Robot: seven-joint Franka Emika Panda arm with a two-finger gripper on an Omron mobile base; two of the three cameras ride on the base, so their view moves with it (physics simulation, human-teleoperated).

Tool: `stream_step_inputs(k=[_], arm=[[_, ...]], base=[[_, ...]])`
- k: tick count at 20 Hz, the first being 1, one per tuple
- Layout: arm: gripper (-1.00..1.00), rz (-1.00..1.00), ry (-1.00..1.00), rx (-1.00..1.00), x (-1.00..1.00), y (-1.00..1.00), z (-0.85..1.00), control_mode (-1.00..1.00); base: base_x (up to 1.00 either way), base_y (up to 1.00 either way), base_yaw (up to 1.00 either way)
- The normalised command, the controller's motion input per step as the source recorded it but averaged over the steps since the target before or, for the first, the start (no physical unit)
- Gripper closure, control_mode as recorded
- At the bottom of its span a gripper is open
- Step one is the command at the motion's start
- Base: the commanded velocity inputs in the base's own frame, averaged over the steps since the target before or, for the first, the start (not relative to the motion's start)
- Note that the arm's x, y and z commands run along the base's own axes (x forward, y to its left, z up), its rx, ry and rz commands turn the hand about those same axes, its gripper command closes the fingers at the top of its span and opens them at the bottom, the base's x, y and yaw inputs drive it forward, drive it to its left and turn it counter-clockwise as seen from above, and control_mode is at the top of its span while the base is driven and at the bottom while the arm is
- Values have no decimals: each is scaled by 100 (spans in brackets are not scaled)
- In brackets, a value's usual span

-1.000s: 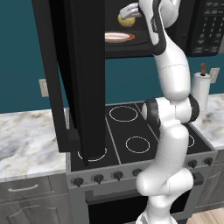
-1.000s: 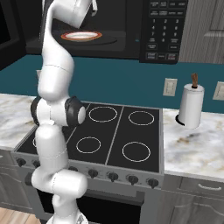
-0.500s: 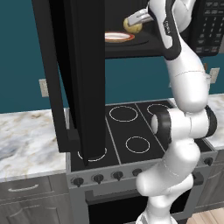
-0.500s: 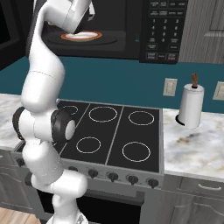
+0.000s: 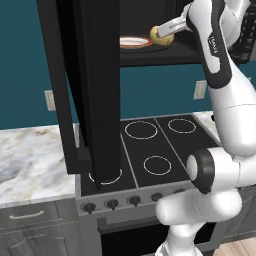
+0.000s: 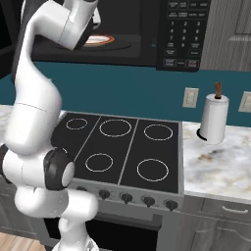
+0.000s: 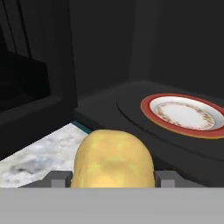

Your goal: Retrieve the reheated potato from the microwave, then place the potato, cheese, and condiment on the cutting board.

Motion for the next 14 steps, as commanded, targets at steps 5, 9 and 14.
stream_step_inputs(k=[5,9,14], arm=[[100,0,0,0,-89,-1,-2,-100],[100,0,0,0,-83,0,-17,-100],[100,0,3,0,-61,0,-32,-100]], base=[[0,0,0],[0,0,0],[0,0,0]])
